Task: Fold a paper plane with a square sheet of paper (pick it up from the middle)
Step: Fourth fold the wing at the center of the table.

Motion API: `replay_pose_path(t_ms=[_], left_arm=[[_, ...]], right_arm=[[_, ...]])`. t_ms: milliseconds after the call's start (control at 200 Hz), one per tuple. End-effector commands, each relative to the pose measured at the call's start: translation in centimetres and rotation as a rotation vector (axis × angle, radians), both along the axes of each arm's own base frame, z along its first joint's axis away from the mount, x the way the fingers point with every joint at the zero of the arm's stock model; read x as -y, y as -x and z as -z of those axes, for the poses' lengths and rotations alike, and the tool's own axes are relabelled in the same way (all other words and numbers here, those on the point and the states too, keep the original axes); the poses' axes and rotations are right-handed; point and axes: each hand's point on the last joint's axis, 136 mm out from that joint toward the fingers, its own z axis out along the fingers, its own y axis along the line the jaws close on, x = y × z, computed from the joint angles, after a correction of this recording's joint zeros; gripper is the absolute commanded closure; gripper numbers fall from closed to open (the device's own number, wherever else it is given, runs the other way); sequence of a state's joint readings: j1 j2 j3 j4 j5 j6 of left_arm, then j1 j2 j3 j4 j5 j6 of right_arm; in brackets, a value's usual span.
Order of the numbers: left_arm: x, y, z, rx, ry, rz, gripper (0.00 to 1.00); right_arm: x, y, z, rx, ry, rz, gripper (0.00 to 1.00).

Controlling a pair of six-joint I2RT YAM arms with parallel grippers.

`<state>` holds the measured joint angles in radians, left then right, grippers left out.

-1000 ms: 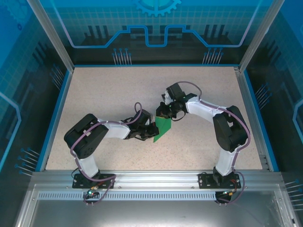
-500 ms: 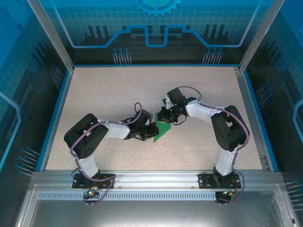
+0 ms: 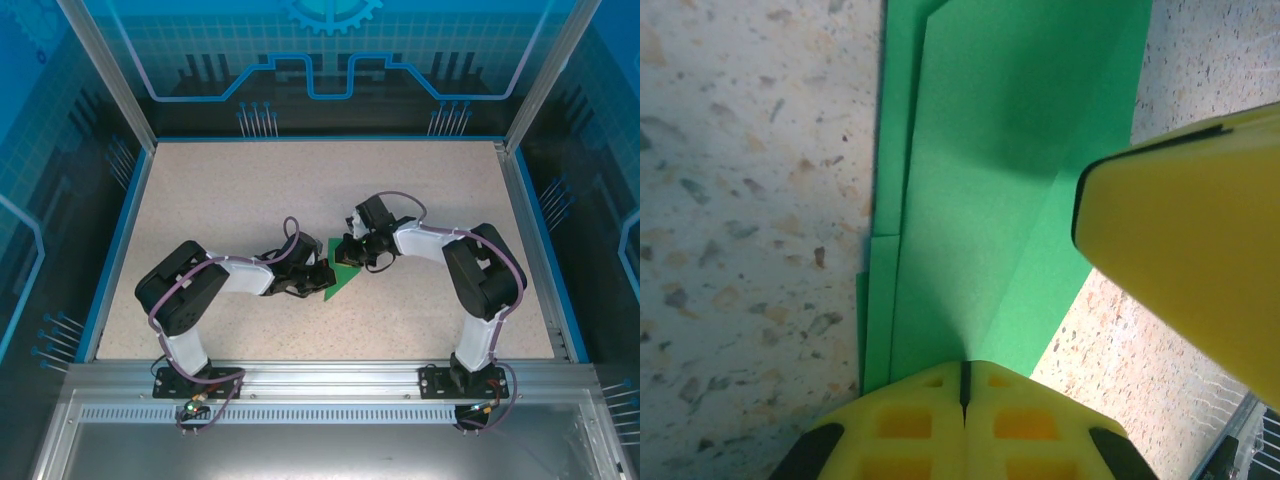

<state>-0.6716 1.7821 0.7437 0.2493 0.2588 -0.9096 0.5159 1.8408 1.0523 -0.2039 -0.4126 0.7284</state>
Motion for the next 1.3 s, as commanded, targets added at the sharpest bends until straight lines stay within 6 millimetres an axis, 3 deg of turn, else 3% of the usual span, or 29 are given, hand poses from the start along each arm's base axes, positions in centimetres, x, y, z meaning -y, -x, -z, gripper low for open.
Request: replay_pose_path(t_ms=[0,335,710,850,970,1175,1296], left_arm=[[-5.0,6.1,6.9,-0.249,-0.243,0.017,0.99],[-5.0,5.9,6.7,-0.246,-0.246,0.012,0.99],[-4.7,5.8,6.1,-0.233,-0.235,0.017,0.99],[-4.3,5.5,5.3,-0.217,-0.213,0.027,0.97],[-3.7,5.2,3.7,-0.194,-0.178,0.038,0.94],[-1.9,3.2,-2.0,-0.095,-0.092,0.045,0.82],[-0.6,2.3,-4.1,-0.077,-0.027,0.042,0.78]], right_arm=[[0.1,-0.3,-0.4,0.01,-0.04,0.011,0.94],[-0.6,-0.6,-0.7,0.011,-0.106,0.008,0.92],[1.6,-0.2,4.3,-0.049,-0.032,0.061,0.94],[2.6,0.0,5.3,-0.056,-0.009,0.063,0.94],[3.1,0.4,6.2,-0.077,0.003,0.06,0.94],[2.9,0.6,6.5,-0.084,-0.011,0.057,0.94],[2.9,0.6,6.3,-0.08,-0.012,0.059,0.94]])
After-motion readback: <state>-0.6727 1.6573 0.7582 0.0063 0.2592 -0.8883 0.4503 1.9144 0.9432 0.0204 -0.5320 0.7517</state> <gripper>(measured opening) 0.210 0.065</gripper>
